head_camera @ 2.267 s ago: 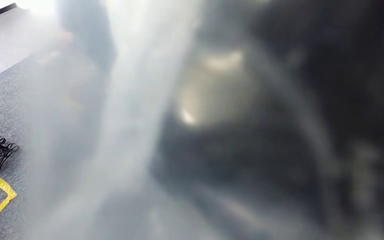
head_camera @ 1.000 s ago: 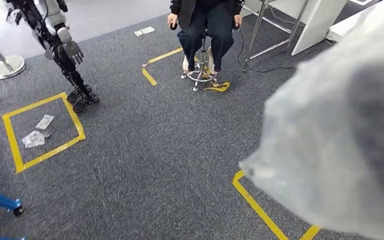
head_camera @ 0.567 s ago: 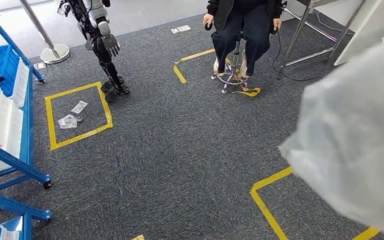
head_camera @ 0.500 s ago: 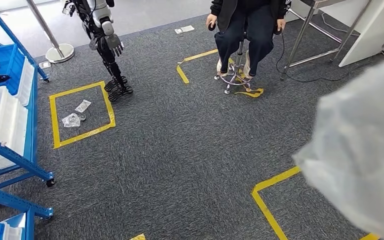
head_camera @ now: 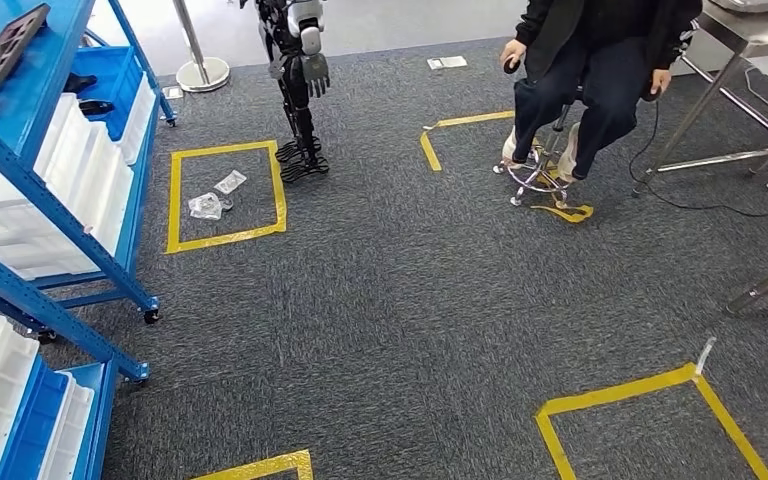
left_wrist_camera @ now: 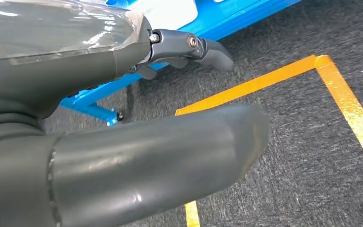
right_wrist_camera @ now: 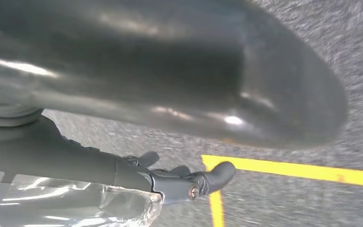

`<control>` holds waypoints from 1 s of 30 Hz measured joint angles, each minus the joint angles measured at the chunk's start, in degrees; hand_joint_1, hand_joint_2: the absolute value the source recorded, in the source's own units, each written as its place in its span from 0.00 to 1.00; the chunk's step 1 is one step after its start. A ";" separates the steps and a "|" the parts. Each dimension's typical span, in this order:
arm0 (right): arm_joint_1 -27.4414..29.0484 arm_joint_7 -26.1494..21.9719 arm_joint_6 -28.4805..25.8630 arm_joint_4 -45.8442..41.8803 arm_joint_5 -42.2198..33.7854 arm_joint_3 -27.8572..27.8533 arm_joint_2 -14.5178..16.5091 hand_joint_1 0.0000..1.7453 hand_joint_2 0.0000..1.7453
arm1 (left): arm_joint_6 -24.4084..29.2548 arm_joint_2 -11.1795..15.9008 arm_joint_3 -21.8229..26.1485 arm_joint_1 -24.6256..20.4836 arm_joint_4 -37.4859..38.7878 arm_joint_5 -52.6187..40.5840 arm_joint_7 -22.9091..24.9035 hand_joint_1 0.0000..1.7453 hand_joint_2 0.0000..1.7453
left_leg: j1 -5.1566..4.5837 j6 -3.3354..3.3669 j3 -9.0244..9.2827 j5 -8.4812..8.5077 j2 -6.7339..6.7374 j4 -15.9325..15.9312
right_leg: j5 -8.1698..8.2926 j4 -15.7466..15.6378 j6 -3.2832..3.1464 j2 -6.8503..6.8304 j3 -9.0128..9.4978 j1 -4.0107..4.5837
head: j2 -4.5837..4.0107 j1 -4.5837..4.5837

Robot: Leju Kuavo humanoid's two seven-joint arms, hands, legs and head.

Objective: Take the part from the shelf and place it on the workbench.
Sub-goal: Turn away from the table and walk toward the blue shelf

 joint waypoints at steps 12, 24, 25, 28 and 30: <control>0.13 -0.32 0.05 0.25 0.15 0.01 -0.10 0.00 0.00 | -0.61 0.50 0.02 0.41 0.08 0.48 0.02 0.00 0.00 | 0.34 -2.06 -1.22 0.44 -8.93 0.64 | 3.79 -4.21 0.95 5.87 0.56 -1.43 | 0.00 0.05; 0.04 0.11 -0.04 0.27 0.44 0.00 -0.04 0.00 0.00 | -0.40 0.43 0.01 0.34 0.21 0.44 0.00 0.00 0.00 | 0.00 -2.14 -0.87 -1.33 3.45 2.70 | 3.55 -4.58 -1.03 -3.32 0.97 0.07 | 0.00 -0.22; -0.03 0.12 -0.05 0.27 0.44 0.00 -0.04 0.00 0.00 | -0.39 0.42 0.00 0.19 0.21 0.43 0.01 0.00 0.00 | -0.21 -1.94 -0.21 -1.16 3.96 1.47 | 3.46 -4.57 -0.77 -3.85 1.28 0.22 | 0.00 -0.19; -0.41 0.14 -0.08 0.26 0.59 0.02 0.08 0.00 0.00 | -0.39 0.40 -0.01 0.11 0.26 0.43 0.20 0.00 0.00 | -0.47 -0.97 -0.38 -0.59 1.99 0.90 | 3.18 -4.45 0.12 -4.31 1.52 0.13 | 0.00 -0.15; -0.46 0.15 -0.08 0.26 0.74 0.04 0.16 0.00 0.00 | -0.41 0.42 0.02 0.07 0.30 0.48 0.44 0.00 0.00 | -0.17 -0.15 -0.37 0.07 0.65 0.31 | 1.28 -1.28 0.28 -1.11 0.07 -0.07 | 0.00 -0.11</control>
